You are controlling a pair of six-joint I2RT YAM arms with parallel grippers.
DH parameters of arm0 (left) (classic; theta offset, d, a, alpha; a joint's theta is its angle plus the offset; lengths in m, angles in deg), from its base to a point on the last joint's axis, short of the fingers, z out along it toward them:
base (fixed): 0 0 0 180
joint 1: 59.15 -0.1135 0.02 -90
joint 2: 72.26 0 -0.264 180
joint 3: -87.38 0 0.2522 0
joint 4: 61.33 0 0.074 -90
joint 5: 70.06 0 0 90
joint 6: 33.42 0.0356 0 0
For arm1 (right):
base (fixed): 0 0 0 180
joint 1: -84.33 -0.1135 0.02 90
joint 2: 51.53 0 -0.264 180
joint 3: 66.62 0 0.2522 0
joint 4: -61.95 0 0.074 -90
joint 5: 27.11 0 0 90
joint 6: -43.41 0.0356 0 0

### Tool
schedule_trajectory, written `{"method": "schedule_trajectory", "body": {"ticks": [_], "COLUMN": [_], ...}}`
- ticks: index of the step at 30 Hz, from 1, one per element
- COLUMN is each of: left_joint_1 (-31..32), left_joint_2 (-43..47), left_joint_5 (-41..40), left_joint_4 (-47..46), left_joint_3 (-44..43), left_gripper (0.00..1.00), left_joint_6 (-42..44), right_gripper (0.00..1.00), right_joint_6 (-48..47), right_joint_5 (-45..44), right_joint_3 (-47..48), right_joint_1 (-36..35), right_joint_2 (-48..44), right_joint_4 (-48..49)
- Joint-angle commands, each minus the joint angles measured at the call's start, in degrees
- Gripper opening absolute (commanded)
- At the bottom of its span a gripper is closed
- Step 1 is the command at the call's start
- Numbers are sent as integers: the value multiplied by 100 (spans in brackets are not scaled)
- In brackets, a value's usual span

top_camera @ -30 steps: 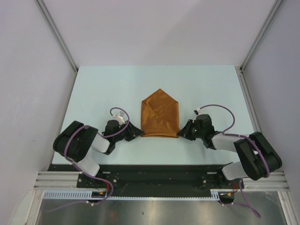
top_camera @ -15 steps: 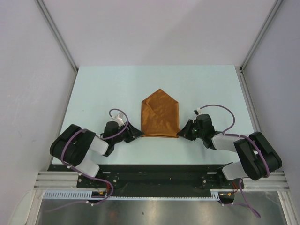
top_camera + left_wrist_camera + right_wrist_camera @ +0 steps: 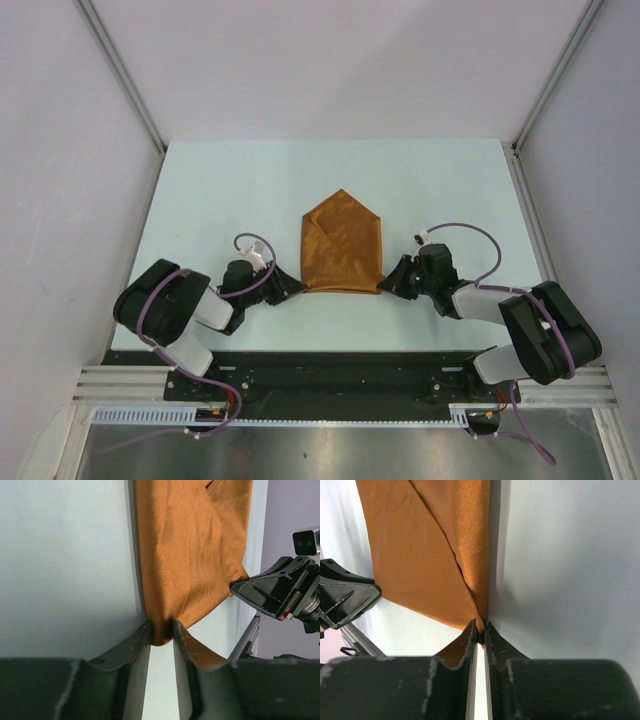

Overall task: Fold the napkin, place the utensils inside, and roll it up
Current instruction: Roll the napkin with the utensil

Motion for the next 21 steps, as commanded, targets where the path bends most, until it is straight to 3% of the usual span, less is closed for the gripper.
{"method": "schedule_trajectory", "body": {"ticks": [1,11,14,21], "left_joint_1": [84,83,83,83], "left_joint_2": [-312,13,109,443], "left_joint_5": [-46,16,42,139], "left_joint_4": [907,1267,1390,1847], "left_joint_3": [310,90,2,-305], "left_gripper": [29,7,2,0], "left_joint_6": [89,176,202,282], "right_gripper": [12,13,18,50], "right_joint_6": [-55,-108,-178,-740], "right_joint_5": [6,-11,-29,-450], "right_joint_3": [-23,-14,4,171], "right_joint_1": [21,21,13,39], "right_joint_2": [-57,-66,-180,-1135], "right_joint_4": [137,110,31,-829]}}
